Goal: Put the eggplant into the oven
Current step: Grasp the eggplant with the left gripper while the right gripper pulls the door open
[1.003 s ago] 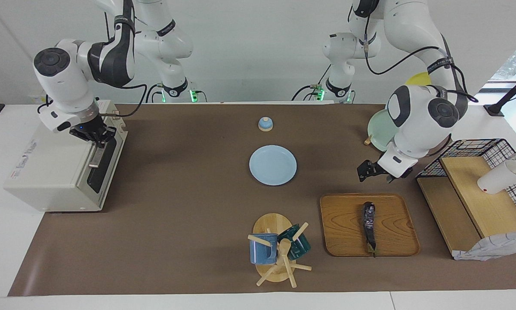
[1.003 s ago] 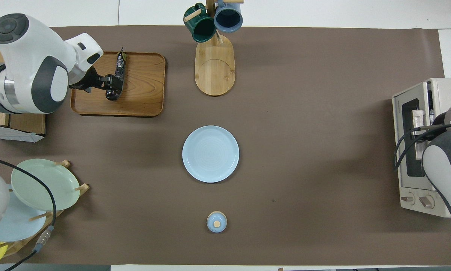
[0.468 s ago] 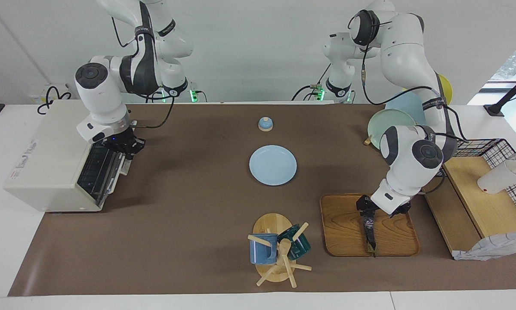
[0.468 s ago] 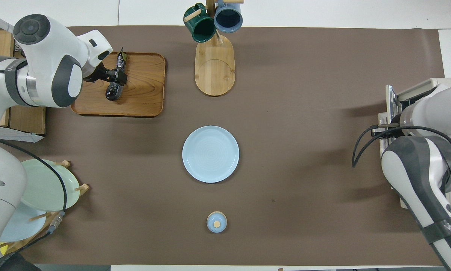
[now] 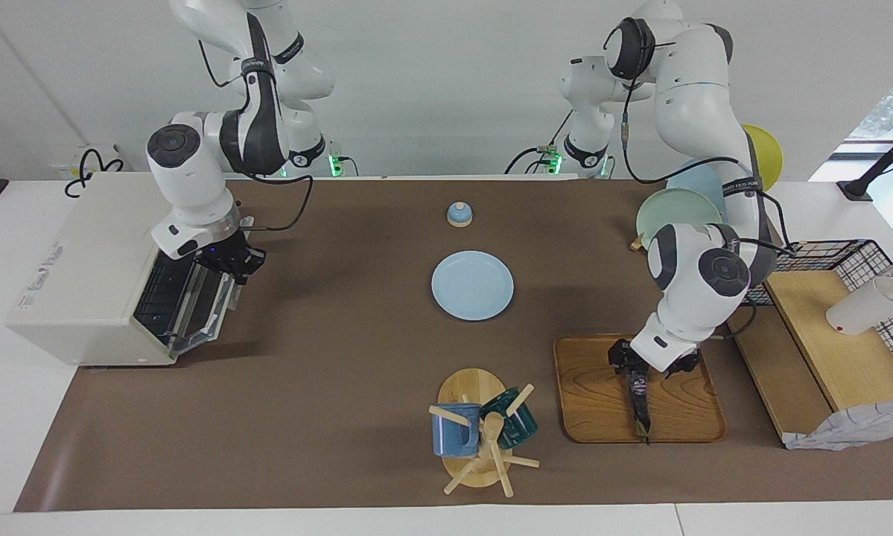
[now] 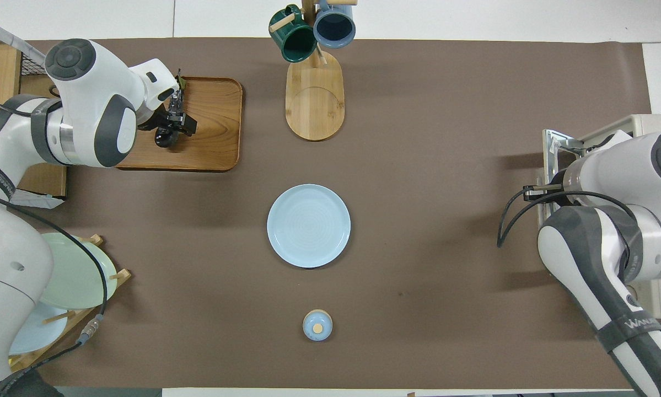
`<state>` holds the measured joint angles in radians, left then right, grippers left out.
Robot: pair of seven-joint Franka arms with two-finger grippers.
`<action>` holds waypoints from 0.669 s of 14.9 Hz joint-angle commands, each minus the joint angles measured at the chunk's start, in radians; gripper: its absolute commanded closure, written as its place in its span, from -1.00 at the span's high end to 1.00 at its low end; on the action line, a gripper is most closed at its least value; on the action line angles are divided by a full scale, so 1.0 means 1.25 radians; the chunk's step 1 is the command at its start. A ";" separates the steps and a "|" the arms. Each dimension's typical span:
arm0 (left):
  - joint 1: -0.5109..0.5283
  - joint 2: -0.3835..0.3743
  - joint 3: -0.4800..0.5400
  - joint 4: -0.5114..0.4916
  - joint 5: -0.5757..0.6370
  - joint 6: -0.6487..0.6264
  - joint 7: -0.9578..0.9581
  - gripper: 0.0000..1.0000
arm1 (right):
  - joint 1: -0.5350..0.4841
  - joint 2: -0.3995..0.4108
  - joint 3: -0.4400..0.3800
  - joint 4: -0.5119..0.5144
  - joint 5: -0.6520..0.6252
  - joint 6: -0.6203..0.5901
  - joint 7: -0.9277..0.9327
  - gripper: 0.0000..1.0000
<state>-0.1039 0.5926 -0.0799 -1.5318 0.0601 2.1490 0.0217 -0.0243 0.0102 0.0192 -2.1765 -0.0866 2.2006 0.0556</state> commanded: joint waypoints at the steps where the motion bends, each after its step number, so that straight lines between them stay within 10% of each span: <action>1: -0.008 -0.015 0.006 -0.025 0.016 0.012 0.003 0.97 | -0.026 0.058 -0.023 0.008 -0.040 0.112 -0.010 -1.00; 6: -0.004 -0.024 0.008 -0.048 0.017 0.017 0.003 0.75 | -0.024 0.094 -0.023 0.004 -0.025 0.165 -0.008 -1.00; 10: 0.000 -0.024 0.008 -0.029 0.018 -0.015 0.005 0.16 | -0.022 0.110 -0.023 0.001 -0.004 0.194 -0.005 -1.00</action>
<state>-0.1037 0.5895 -0.0767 -1.5523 0.0601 2.1471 0.0219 -0.0067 0.1069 0.0227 -2.2027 -0.0552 2.3653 0.0687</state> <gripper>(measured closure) 0.330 0.991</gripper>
